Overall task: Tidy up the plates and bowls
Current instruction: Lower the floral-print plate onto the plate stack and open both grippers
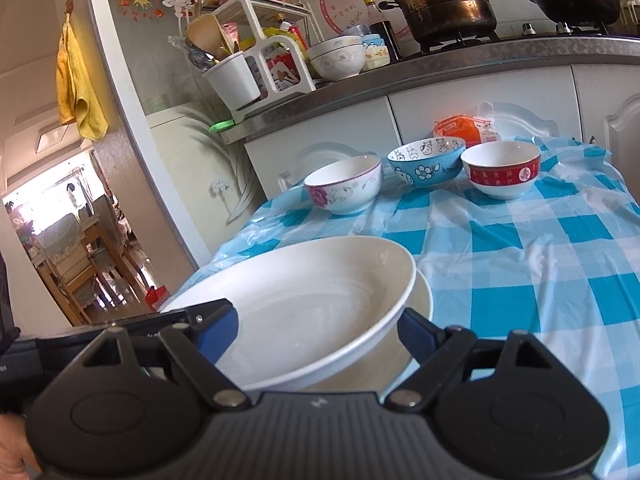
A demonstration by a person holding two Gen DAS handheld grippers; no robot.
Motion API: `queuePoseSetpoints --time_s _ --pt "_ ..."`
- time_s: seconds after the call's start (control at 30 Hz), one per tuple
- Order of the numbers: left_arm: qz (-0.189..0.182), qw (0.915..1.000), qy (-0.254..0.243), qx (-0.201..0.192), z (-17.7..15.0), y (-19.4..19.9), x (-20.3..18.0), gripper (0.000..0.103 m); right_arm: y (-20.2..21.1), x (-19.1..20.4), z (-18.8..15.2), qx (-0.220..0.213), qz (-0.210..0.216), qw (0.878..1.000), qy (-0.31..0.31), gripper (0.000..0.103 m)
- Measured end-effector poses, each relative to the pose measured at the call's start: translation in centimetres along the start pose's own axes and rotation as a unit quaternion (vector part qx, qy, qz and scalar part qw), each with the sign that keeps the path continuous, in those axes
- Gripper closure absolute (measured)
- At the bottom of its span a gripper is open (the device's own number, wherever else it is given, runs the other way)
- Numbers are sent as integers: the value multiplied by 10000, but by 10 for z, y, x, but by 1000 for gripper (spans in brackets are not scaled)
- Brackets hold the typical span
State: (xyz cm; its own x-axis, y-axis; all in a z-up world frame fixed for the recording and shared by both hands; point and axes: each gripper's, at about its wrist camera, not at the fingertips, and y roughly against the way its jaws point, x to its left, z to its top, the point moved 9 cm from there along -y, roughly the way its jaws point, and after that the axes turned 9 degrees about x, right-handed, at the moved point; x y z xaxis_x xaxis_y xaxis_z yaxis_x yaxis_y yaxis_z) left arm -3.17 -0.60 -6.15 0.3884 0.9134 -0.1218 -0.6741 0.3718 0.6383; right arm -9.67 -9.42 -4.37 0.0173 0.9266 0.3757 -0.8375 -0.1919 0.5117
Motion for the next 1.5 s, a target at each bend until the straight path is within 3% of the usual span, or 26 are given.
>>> queuePoseSetpoints --time_s 0.67,1.0,1.07,1.17,1.5 --pt "43 10000 31 81 -6 -7 4 68 -3 5 -7 2 -98 9994 322 14" --pt "91 9998 52 -140 -1 2 4 57 4 0 -4 -194 -31 9997 138 9" --pt "123 9998 91 -123 -2 0 6 56 6 -3 -4 -230 -181 9995 121 2" --pt "153 9997 175 -110 -2 -1 8 52 8 -13 -4 -302 -299 9991 -15 1" --pt "261 9990 362 -98 1 0 9 28 9 -57 -5 -403 -450 9940 -916 1"
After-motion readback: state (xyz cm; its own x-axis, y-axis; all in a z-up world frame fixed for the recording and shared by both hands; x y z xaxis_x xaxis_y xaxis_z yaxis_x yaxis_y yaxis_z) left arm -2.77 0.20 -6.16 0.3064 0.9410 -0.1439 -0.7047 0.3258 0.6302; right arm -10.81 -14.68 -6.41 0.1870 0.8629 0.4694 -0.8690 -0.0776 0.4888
